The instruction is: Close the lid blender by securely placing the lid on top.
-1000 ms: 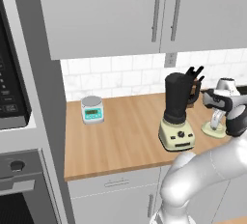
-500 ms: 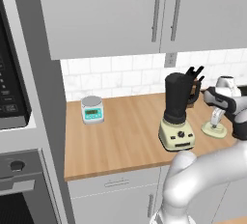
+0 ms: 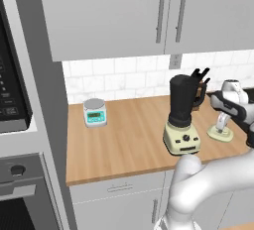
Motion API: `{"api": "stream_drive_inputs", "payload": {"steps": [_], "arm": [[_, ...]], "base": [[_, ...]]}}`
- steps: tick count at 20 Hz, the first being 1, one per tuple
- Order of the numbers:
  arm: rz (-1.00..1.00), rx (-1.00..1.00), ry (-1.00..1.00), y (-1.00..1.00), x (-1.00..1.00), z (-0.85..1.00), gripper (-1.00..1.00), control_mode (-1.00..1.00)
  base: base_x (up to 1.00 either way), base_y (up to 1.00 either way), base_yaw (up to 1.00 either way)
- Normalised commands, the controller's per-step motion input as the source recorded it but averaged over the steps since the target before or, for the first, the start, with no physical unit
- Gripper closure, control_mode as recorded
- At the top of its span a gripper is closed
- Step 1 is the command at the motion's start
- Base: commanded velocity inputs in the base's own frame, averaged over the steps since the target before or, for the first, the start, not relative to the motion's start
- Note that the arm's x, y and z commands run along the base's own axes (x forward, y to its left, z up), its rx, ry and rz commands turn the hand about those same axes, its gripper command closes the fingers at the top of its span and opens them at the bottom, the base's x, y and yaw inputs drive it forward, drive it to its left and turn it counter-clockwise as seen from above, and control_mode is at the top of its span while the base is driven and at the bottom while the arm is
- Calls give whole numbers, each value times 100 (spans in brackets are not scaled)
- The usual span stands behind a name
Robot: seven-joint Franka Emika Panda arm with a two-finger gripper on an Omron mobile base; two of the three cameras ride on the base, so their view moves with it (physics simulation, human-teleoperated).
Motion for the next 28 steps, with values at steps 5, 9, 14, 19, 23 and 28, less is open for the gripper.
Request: {"api": "stream_drive_inputs", "payload": {"steps": [5,9,14,19,23,28], "arm": [[0,-3,1,0,-3,-26,100,-100],[0,-5,3,-4,-19,-34,100,-100],[0,0,0,-1,0,-4,100,-100],[0,4,-3,-16,-15,19,100,-100],[0,18,-19,-50,-42,87,100,-100],[0,21,-24,-52,-37,100,100,-100]], "base": [[0,0,0],[0,0,0],[0,0,0],[0,0,0],[0,0,0],[0,0,0]]}}
